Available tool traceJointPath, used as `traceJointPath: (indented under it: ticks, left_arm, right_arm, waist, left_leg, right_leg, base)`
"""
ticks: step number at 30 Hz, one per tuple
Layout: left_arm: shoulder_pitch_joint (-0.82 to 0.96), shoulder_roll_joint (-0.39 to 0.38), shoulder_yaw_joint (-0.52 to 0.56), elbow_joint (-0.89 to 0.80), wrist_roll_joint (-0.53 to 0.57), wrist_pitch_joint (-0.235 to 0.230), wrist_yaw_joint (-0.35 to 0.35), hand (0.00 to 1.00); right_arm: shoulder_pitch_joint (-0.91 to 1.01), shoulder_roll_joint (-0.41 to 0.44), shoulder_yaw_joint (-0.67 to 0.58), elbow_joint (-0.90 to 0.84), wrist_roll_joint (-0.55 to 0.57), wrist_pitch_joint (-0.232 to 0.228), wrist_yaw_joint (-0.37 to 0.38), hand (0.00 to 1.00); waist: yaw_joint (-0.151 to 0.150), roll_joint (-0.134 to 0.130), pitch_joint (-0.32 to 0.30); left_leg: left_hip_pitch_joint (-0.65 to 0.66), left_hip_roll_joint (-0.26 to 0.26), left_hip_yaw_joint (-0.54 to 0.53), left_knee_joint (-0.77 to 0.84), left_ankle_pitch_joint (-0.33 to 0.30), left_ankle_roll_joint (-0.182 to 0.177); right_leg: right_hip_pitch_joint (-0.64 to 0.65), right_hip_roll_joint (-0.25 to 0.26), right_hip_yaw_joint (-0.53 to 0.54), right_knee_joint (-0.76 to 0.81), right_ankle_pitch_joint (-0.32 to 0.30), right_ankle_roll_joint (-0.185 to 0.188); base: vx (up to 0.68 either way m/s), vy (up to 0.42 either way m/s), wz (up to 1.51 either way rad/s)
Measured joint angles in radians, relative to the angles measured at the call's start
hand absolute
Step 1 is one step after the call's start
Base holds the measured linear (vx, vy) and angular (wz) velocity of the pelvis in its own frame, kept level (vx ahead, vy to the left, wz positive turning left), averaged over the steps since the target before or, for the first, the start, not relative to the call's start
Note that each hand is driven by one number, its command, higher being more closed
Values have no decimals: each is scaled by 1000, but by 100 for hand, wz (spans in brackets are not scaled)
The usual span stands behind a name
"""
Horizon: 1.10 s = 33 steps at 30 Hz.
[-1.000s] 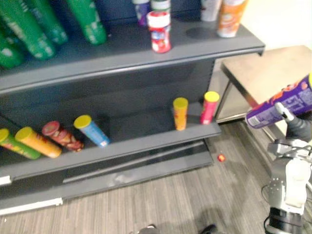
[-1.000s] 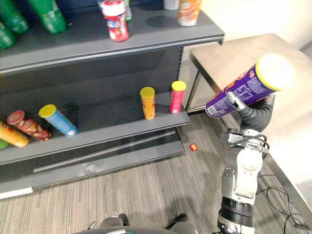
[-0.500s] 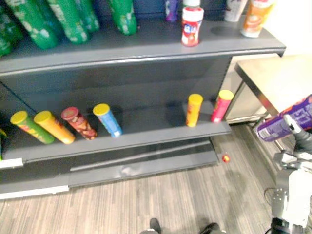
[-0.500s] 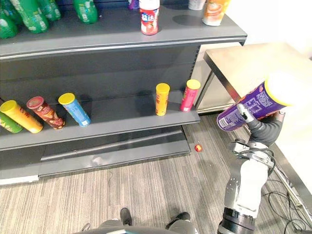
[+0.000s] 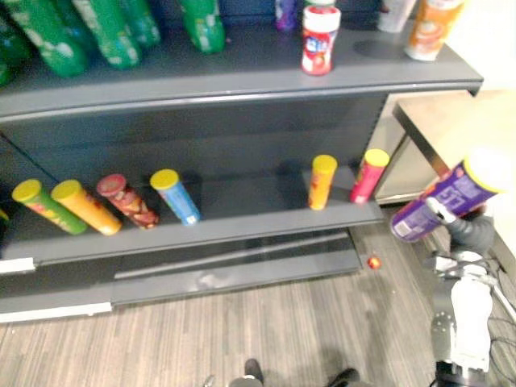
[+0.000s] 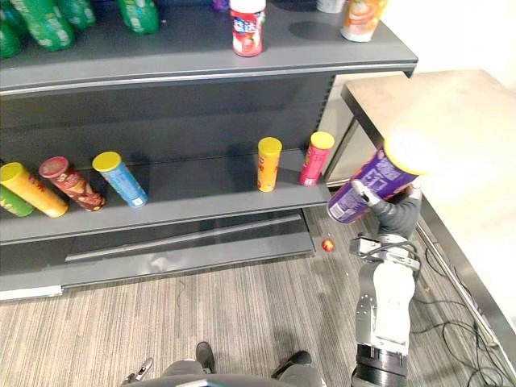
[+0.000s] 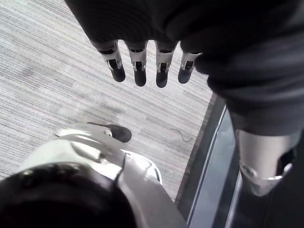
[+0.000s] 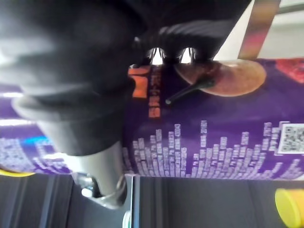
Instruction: Put the gum and the chips on the shelf.
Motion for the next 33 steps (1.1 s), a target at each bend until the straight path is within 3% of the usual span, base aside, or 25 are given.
traceJointPath:
  ticks: [2, 3, 4, 5, 7, 8, 9, 10, 13, 14, 20, 24, 33]
  left_arm:
    - [0, 11, -29, -1, 0, -5, 1, 0]
    - [4, 32, -80, -1, 1, -7, 3, 0]
    - [5, 39, -99, 0, 1, -6, 5, 0]
    - [3, 58, -109, 1, 1, -6, 11, 0]
    - [4, 81, -104, 8, 1, -5, 20, 0]
    - [4, 81, -104, 8, 1, -5, 21, 0]
    - [4, 83, -104, 6, 1, -6, 22, 0]
    - [-1, 91, -103, 9, 0, -5, 22, 0]
    - [2, 66, -104, 9, 0, -5, 21, 0]
    - [8, 58, -102, 10, -1, -5, 21, 0]
    - [-9, 54, -95, 8, 0, -5, 20, 0]
    - [-26, 49, -95, 8, 2, -5, 22, 0]
    - [-38, 54, -132, -3, 13, -7, 53, 0]
  right_arm:
    - [12, 0, 23, 6, -1, 1, 0, 100]
    - [22, 1, 36, 10, -2, 2, 3, 100]
    - [28, 5, 53, 10, -5, 2, 7, 100]
    - [35, 8, 81, 9, -24, 3, 23, 100]
    - [35, 13, 139, -13, -37, 2, 41, 100]
    - [35, 15, 143, -17, -37, 3, 44, 100]
    - [37, 30, 151, -34, -37, 2, 48, 100]
    - [37, 40, 153, -40, -36, 1, 51, 100]
    - [35, 39, 167, -39, -30, 1, 63, 100]
    - [46, 39, 180, -39, -29, 2, 69, 100]
    - [90, 39, 174, -40, 15, 1, 89, 100]
    - [128, 41, 164, -40, 20, 1, 86, 100]
    - [102, 58, 225, 46, -39, 1, 67, 100]
  waist:
    - [-4, -1, 3]
    - [-12, -4, 11]
    - [-13, 2, 17]
    - [-18, -6, 21]
    - [-27, -44, 25]
    - [-27, -49, 26]
    - [-28, -68, 25]
    - [-27, -82, 27]
    - [-17, -53, 34]
    - [-11, -40, 38]
    - [-36, -31, 32]
    - [-43, -21, 30]
    - [-35, -15, 28]
  left_leg:
    - [3, -16, -56, 21, -23, 15]
    - [6, -17, -118, 46, -33, 28]
    - [-2, -10, -139, 56, -34, 29]
    - [-7, 3, -185, 57, -32, 28]
    - [-19, -18, -247, 59, -24, 21]
    - [-20, -22, -254, 60, -24, 19]
    - [-37, -46, -286, 73, -26, 13]
    - [-52, -61, -308, 90, -34, 3]
    - [-56, -23, -319, 85, -29, -23]
    - [-55, 6, -324, 62, -15, -47]
    - [-66, 51, -383, -17, 37, -81]
    - [-86, 51, -321, -40, 76, -78]
    - [-78, 35, -271, -84, 82, -79]
  right_leg:
    - [2, -54, 67, 112, 2, -10]
    - [-80, -54, 333, 246, -28, -95]
    - [-113, -13, 470, 270, -64, -76]
    - [-135, 89, 672, 249, -130, -42]
    - [-136, 162, 792, 139, -144, -34]
    - [-135, 164, 795, 123, -140, -28]
    - [-129, 164, 803, 61, -113, 0]
    - [-121, 153, 806, 38, -129, 47]
    - [-104, 188, 768, 10, -136, 38]
    - [-95, 218, 753, -5, -131, 26]
    - [-61, 272, 667, -89, -120, 6]
    - [-47, 261, 606, -111, -119, 5]
    - [-49, 245, 623, -132, -111, 15]
  base:
    - [37, 151, 84]
    - [65, 140, 80]
    - [61, 78, 104]
    - [26, -52, 92]
    - [16, -71, 100]
    - [32, -115, 90]
    - [32, -165, 80]
    - [46, -167, 80]
    - [82, -160, 31]
    - [77, -168, 4]
    - [117, -117, 32]
    - [77, -7, 43]
    - [-19, 18, -2]
